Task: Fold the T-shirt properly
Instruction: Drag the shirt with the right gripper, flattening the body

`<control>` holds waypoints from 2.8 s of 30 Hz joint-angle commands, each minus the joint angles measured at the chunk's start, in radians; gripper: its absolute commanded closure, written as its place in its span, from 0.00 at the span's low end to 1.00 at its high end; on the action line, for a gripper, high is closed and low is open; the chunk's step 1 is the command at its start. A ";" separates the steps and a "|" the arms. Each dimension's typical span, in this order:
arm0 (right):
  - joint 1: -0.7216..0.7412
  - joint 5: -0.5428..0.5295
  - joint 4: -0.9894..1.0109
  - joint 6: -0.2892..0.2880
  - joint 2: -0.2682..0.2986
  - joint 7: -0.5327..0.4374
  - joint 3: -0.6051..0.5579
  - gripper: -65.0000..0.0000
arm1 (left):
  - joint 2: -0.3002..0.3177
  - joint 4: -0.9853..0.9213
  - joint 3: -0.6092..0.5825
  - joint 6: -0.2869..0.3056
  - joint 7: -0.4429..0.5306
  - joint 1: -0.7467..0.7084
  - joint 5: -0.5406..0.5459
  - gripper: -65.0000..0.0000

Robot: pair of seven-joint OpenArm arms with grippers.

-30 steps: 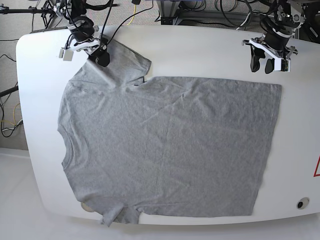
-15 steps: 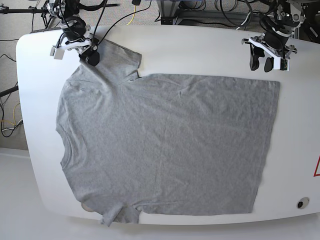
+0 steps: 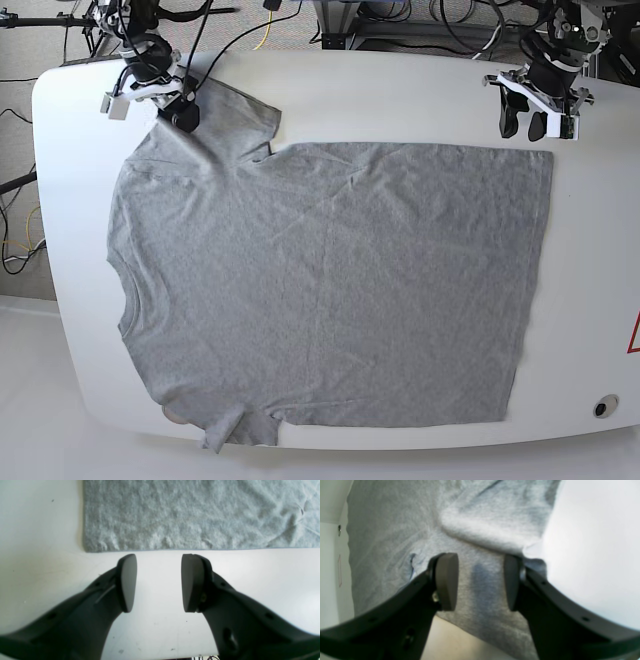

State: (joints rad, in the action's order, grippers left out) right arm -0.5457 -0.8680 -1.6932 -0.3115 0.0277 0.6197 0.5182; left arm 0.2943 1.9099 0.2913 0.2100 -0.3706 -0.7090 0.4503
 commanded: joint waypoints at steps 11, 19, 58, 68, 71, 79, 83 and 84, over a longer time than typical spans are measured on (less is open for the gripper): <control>-0.043 0.000 -0.055 0.011 -0.002 0.017 -0.007 0.54 | 0.013 0.012 0.007 -0.001 0.017 -0.007 0.007 0.59; -0.034 -0.001 -0.058 0.006 -0.012 0.017 0.002 0.54 | 0.013 0.011 0.006 -0.001 0.014 -0.004 0.002 0.58; -0.003 0.005 -0.028 -0.002 -0.037 0.002 -0.002 0.55 | 0.014 0.008 0.005 0.003 0.020 -0.011 0.005 0.58; -0.004 0.013 -0.026 -0.008 -0.037 -0.001 -0.003 0.56 | 0.012 0.009 0.006 0.004 0.020 -0.007 0.005 0.58; 0.000 0.005 -0.029 -0.004 -0.039 -0.005 -0.002 0.55 | 0.014 0.023 0.007 0.003 0.014 -0.006 0.003 0.59; -0.002 0.016 -0.028 -0.002 -0.039 -0.002 -0.008 0.71 | 0.012 0.016 0.006 0.003 0.006 0.018 0.001 0.59; 0.002 0.010 -0.027 -0.009 -0.042 0.001 -0.008 0.96 | 0.011 0.006 0.004 0.003 -0.007 0.040 0.000 0.58; 0.003 0.010 -0.026 -0.009 -0.042 0.002 -0.008 0.99 | 0.011 0.004 0.005 0.003 -0.010 0.042 0.001 0.58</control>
State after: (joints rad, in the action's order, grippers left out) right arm -0.5407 -0.8413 -1.7077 -0.3141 -0.0181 0.6334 0.5087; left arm 0.2966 1.9060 0.2909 0.2108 -0.3870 -0.6731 0.4458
